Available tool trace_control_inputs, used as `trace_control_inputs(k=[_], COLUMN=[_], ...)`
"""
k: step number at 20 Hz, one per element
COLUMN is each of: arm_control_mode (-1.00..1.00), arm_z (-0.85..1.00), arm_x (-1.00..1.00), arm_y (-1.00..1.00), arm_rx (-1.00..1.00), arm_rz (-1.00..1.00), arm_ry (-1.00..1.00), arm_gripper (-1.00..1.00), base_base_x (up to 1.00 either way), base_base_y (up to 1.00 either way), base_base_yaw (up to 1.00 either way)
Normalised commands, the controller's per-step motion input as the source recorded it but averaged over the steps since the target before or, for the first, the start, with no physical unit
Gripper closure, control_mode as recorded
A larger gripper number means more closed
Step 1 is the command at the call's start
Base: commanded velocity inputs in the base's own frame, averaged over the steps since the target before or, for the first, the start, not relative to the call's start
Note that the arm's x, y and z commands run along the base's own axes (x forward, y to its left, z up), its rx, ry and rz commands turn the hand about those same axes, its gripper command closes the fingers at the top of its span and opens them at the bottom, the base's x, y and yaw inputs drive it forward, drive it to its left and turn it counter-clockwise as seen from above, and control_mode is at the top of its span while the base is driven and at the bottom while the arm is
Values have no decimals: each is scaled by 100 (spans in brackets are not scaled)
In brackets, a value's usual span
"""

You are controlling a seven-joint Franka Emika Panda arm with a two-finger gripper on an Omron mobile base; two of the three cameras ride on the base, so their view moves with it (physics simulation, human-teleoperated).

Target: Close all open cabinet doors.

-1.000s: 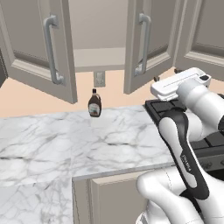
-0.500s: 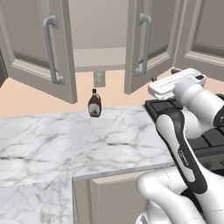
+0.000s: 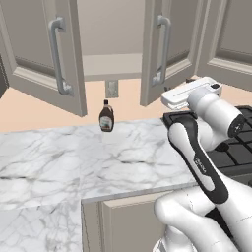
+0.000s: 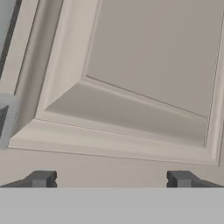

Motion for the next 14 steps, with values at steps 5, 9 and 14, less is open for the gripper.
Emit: trace_control_inputs(k=[5, 9, 14], arm_control_mode=[-100, -100, -100], arm_z=[-14, -14, -3], arm_x=[39, 36, 40], arm_y=[7, 15, 16], arm_rx=[0, 0, 0], arm_rz=[0, 0, 0], arm_ry=[0, 0, 0], arm_gripper=[-100, -100, -100], base_base_x=[0, 0, 0], base_base_y=[0, 0, 0], base_base_yaw=[0, 0, 0])
